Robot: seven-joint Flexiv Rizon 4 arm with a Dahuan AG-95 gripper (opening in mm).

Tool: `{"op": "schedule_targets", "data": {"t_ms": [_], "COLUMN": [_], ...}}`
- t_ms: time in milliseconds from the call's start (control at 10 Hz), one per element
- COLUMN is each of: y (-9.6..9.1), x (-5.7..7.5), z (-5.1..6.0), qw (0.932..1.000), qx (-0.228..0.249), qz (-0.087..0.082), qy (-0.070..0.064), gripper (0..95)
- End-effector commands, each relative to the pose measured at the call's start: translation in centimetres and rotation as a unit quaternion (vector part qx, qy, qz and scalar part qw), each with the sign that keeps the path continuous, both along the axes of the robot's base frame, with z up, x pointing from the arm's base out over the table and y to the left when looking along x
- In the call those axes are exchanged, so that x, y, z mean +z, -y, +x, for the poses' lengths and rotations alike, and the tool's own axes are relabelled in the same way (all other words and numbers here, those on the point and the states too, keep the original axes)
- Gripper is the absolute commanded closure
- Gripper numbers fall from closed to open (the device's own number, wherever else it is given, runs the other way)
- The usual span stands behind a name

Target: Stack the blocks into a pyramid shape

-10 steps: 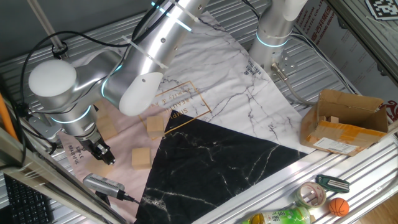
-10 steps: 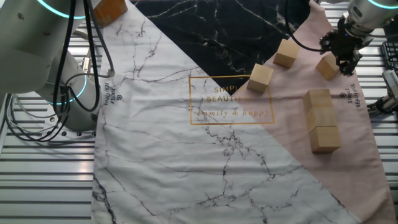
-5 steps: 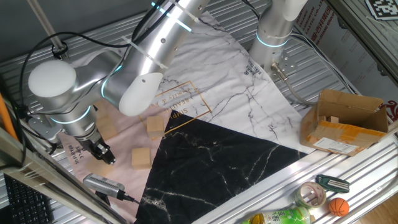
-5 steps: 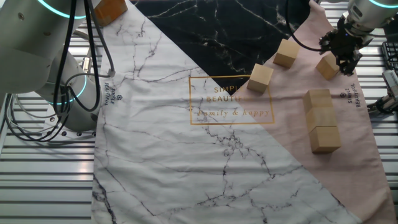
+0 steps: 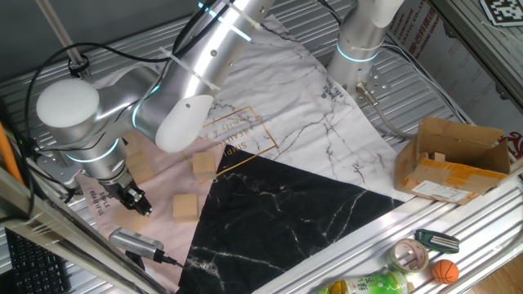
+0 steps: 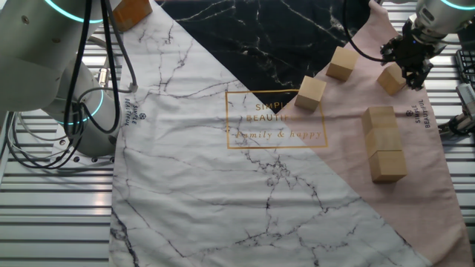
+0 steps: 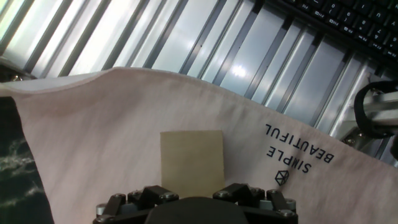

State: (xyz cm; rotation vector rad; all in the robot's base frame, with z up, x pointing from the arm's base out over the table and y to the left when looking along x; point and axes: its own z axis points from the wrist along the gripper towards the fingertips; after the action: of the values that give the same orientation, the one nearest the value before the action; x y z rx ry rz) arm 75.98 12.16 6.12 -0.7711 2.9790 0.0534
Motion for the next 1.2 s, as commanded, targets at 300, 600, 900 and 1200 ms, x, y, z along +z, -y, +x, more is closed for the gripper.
{"op": "schedule_targets", "data": {"t_ms": [300, 600, 900, 1200], "y": [-0.1, -0.8, -0.8, -1.2], "x": [0.1, 0.3, -0.1, -0.4], "z": [0.0, 0.6, 1.1, 2.0], "qw": [1.0, 1.0, 1.0, 0.9999], "qx": [-0.003, -0.007, -0.007, -0.009], "qz": [0.001, 0.001, 0.003, 0.004], "qy": [-0.003, -0.006, -0.005, -0.005], "gripper": [19.0, 19.0, 19.0, 19.0]}}
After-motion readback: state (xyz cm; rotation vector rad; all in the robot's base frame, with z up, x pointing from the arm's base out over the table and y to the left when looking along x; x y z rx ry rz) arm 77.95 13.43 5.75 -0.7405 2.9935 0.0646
